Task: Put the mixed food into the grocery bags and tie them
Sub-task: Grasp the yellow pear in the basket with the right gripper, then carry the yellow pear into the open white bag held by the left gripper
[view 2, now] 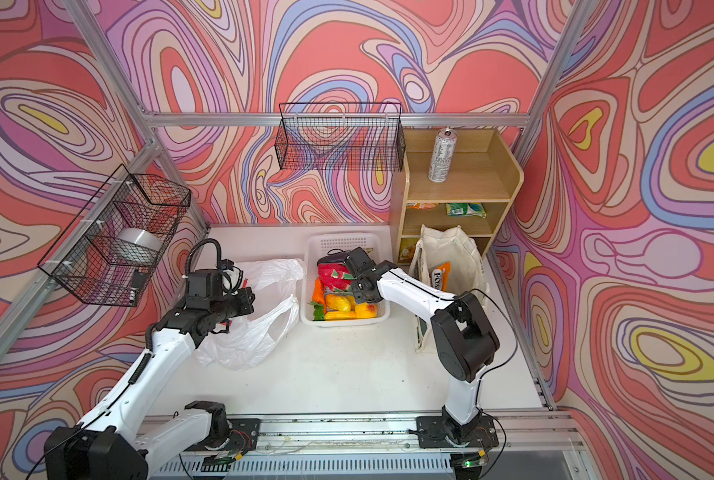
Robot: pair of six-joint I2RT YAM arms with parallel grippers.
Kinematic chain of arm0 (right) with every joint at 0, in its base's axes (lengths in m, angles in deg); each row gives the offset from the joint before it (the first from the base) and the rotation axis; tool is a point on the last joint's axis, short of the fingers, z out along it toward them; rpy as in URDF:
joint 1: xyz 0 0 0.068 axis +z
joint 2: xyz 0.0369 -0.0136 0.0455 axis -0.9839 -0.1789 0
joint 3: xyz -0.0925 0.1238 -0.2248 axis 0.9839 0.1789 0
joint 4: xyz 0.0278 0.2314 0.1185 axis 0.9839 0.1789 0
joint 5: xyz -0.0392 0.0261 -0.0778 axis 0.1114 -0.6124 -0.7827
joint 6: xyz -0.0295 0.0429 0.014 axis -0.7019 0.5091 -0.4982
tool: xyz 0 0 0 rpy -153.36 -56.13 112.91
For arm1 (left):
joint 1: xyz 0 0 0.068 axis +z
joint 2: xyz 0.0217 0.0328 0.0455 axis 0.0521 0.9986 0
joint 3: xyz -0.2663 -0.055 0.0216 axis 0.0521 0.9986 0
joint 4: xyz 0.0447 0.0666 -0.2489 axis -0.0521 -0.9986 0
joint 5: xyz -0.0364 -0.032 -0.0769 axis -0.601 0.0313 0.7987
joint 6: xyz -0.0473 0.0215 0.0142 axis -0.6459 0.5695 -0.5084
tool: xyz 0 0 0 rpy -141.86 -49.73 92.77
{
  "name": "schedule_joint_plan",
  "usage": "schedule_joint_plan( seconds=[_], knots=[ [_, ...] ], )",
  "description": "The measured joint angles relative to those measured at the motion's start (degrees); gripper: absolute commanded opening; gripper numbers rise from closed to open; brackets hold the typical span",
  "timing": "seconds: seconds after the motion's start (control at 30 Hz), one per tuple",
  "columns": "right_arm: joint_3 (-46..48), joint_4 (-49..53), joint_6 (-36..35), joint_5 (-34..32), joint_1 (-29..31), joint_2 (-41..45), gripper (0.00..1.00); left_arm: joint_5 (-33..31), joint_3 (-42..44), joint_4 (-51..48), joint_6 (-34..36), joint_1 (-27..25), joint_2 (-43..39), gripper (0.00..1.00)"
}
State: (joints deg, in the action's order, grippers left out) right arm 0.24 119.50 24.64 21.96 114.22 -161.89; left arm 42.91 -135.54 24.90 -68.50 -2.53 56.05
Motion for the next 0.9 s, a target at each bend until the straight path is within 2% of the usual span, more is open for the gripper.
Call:
schedule_joint_plan(
  seconds=[0.23, 0.33, 0.43, 0.53, 0.63, 0.9],
  knots=[
    [0.0, -3.7, 1.3, 4.8, -2.4, 10.5, 0.41, 0.4, 0.0, 0.0, 0.0, 0.0, 0.0, 0.0],
    [1.1, -7.1, 1.2, 12.1, -2.6, 14.3, 0.41, 1.0, 0.0, 0.0, 0.0, 0.0, 0.0, 0.0],
    [2.9, -11.3, 1.4, 23.9, -2.5, 16.4, 0.41, 2.0, -0.4, 0.0, 0.0, 0.0, 0.0, 0.0],
    [5.5, -16.7, 3.1, 33.9, -1.6, 16.4, 0.41, 3.2, -1.4, -0.1, 0.0, 0.0, 0.0, 0.0],
    [7.8, -21.1, 5.4, 39.9, 1.4, 15.1, 0.41, 4.3, -2.8, -0.2, 0.0, 0.0, 0.0, 0.0],
    [8.7, -33.0, 12.1, 47.0, 10.4, 6.1, 0.4, 6.6, -5.2, -0.7, 0.2, 0.0, 0.0, 0.0]
  ],
)
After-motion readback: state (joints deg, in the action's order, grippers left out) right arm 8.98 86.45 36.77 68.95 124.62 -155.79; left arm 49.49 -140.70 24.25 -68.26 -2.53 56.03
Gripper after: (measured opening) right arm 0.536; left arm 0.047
